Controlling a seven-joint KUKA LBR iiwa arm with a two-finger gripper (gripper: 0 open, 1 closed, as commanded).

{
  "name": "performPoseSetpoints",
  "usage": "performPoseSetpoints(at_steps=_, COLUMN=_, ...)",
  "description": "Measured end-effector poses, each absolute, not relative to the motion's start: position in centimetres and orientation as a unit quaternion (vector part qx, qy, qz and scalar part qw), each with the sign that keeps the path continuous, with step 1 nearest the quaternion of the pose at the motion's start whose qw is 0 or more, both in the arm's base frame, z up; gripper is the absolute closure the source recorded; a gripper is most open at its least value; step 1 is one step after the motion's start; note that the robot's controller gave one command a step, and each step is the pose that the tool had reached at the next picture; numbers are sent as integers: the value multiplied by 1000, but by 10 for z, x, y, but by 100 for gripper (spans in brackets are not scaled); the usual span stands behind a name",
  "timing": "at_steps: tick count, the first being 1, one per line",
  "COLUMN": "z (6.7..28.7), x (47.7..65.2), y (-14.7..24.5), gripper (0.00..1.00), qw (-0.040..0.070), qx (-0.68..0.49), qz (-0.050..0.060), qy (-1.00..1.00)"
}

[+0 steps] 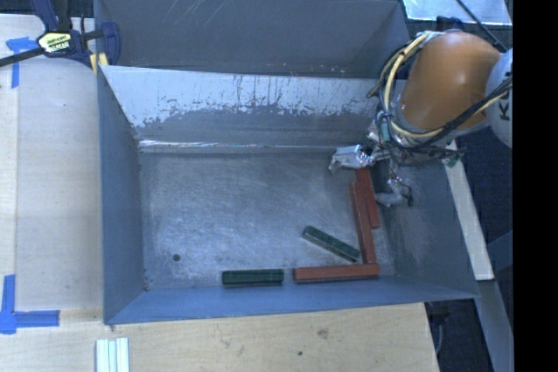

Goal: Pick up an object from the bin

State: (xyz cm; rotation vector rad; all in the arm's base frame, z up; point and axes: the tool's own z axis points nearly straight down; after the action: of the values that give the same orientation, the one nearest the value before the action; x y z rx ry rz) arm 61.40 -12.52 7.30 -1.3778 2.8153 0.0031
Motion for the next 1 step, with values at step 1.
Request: performPoseSetpoints(at_steps=1, z=74, x=615, y=-126, gripper=100, qw=4, qx=-440, qz=-1, qy=898)
